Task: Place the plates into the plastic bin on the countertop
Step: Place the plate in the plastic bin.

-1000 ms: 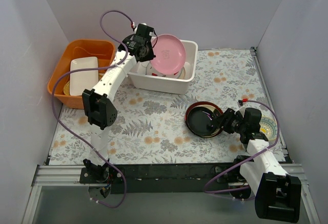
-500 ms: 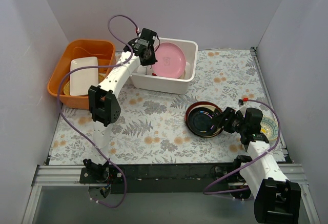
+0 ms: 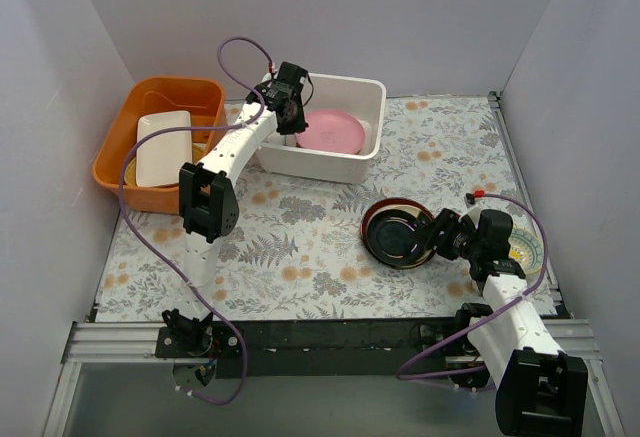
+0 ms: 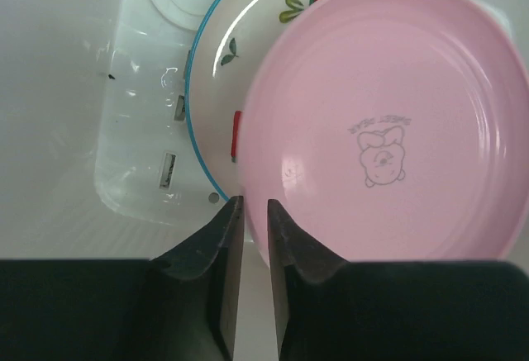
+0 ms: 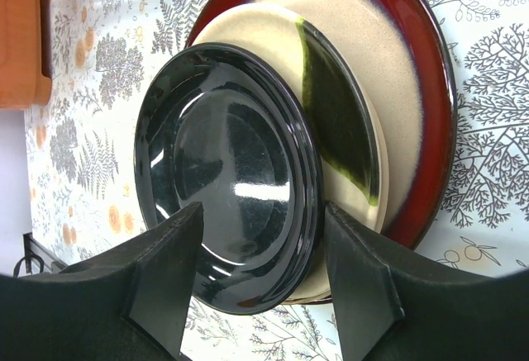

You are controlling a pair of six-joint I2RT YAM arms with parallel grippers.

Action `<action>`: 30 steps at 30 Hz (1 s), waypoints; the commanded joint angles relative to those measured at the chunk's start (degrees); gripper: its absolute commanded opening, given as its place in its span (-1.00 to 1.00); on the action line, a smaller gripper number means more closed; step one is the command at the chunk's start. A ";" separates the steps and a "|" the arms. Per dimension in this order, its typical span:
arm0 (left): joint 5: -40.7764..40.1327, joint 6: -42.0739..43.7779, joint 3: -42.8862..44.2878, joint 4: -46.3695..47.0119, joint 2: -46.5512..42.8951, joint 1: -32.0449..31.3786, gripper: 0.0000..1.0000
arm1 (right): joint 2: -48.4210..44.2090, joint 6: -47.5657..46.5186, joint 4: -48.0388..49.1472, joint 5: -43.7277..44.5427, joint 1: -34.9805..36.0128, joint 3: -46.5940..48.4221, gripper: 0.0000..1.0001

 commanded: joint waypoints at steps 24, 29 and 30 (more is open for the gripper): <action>5.21 1.03 0.25 2.30 -12.70 0.84 0.96 | -2.98 -2.07 -2.29 0.25 -0.17 4.99 0.54; 11.62 -1.51 -2.03 3.36 -17.80 0.84 0.96 | -2.36 -2.07 -4.48 1.56 -0.17 5.69 0.56; 12.33 -2.22 -2.91 3.79 -19.90 0.84 0.96 | -2.27 -2.07 -5.01 2.00 -0.17 5.87 0.57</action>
